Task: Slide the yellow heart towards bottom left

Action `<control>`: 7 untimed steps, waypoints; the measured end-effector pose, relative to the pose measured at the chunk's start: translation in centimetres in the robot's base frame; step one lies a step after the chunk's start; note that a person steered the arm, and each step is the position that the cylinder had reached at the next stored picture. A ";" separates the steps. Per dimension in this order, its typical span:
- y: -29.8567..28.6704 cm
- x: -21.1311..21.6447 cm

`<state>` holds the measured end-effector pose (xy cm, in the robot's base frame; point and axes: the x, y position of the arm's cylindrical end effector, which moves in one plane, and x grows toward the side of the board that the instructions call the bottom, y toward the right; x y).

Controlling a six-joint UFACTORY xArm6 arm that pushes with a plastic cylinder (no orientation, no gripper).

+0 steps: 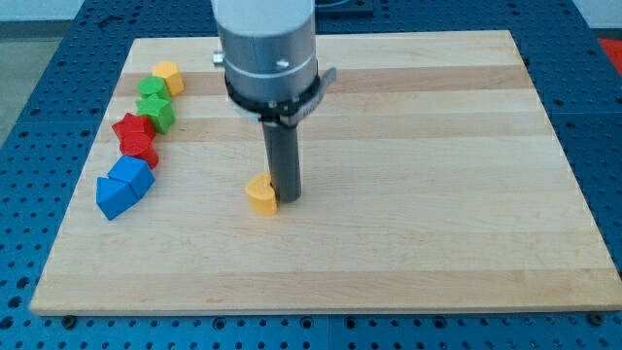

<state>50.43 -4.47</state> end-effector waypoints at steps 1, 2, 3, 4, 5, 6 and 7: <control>0.0 2.4; 0.5 1.4; 0.6 -1.1; 0.4 -3.0; -1.0 -2.6; -1.0 -0.2; -1.0 1.9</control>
<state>52.30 -5.47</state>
